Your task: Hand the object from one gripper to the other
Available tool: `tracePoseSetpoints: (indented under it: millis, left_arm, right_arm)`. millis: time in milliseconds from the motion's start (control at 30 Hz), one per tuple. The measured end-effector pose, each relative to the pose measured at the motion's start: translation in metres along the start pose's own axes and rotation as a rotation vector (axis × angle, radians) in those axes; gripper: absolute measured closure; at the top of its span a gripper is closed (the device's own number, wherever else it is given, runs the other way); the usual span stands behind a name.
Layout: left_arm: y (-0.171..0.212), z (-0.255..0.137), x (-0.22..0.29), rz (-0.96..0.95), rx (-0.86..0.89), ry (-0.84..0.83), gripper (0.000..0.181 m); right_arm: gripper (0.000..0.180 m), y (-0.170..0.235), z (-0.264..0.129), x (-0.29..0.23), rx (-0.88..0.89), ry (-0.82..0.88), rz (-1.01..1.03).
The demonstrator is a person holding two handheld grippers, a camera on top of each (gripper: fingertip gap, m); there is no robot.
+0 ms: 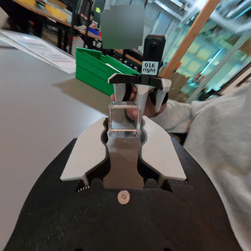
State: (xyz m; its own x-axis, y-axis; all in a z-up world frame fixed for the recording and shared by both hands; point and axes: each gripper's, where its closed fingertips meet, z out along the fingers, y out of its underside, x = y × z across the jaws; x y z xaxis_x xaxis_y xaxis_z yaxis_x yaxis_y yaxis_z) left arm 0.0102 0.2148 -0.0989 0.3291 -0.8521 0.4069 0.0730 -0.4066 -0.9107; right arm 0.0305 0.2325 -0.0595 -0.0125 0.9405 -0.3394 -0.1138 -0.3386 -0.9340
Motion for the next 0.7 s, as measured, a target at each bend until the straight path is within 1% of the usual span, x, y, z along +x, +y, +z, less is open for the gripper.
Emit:
tracePoseSetpoints:
  millis: [167,233,333,400,433,500,600,700]
  left_arm:
    - [0.008,-0.002,-0.018,0.334,-0.125,-0.261,0.135]
    - [0.015,-0.002,-0.024,0.443,-0.197,-0.331,0.135]
    - [0.028,0.002,-0.027,0.525,-0.307,-0.372,0.135]
    - [0.037,0.004,-0.028,0.575,-0.373,-0.402,0.134]
    - [0.039,0.004,-0.029,0.616,-0.403,-0.422,0.134]
    - [0.043,0.004,-0.03,0.715,-0.464,-0.471,0.134]
    - [0.05,0.006,-0.027,0.857,-0.549,-0.517,0.133]
    - [0.056,0.01,-0.021,0.949,-0.606,-0.535,0.134]
  right_arm:
    - [0.109,0.009,0.003,0.007,-0.059,0.068,0.018]
    - [0.11,0.021,0.005,0.014,-0.116,0.127,0.082]
    - [0.11,0.043,0.01,0.013,-0.198,0.126,0.27]
    - [0.101,0.062,0.013,0.013,-0.285,0.132,0.345]
    - [0.097,0.073,0.013,0.014,-0.345,0.146,0.349]
    - [0.098,0.089,0.013,0.013,-0.437,0.166,0.336]
    - [0.104,0.09,0.017,0.009,-0.45,0.166,0.336]
    - [0.111,0.1,0.017,0.01,-0.499,0.182,0.321]
